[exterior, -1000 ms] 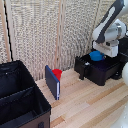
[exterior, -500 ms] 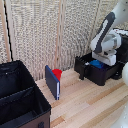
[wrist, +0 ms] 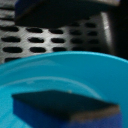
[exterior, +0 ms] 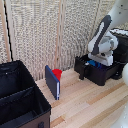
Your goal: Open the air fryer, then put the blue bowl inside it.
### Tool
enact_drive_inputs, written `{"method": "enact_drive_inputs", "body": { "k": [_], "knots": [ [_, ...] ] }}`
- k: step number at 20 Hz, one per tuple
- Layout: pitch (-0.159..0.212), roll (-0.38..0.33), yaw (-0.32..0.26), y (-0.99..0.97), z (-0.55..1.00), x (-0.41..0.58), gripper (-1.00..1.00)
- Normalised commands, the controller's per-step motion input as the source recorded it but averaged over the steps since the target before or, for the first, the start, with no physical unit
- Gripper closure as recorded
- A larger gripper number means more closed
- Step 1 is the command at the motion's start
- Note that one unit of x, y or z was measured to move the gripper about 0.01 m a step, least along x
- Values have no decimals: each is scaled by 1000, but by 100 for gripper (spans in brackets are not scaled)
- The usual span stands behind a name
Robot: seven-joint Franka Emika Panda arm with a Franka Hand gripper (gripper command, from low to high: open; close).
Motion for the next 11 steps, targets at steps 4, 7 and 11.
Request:
{"method": "enact_drive_inputs", "body": {
  "k": [4,7,11],
  "knots": [
    [146,55,-55,137,714,0,-100],
    [156,117,0,254,637,20,-100],
    [126,92,-1,155,702,11,-100]
  ]
}}
